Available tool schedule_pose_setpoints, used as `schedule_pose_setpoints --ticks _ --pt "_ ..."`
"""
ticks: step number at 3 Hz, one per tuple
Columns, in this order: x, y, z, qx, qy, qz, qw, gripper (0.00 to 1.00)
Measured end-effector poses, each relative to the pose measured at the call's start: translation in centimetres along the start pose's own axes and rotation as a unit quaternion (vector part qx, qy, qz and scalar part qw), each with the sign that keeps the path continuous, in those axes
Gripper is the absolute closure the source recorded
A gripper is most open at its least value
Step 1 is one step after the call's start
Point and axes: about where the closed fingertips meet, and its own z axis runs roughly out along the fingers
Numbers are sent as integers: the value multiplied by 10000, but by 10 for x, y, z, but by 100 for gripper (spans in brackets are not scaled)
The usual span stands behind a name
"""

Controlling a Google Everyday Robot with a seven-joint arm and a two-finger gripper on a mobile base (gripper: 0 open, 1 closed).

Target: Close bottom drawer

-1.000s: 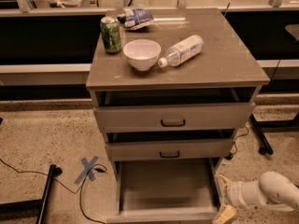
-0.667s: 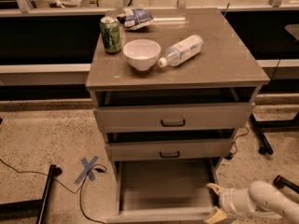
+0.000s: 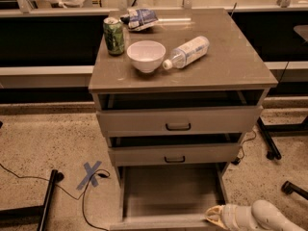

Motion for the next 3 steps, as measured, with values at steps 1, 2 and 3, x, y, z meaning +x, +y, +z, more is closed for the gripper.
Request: schedule_pose_setpoints --ticks 1,2,3 --pt "3 6 -12 47 -284 -143 9995 96" --pt "2 24 -27 -120 -506 -290 9982 100" --pt "4 41 -25 -417 -525 -335 9972 100"
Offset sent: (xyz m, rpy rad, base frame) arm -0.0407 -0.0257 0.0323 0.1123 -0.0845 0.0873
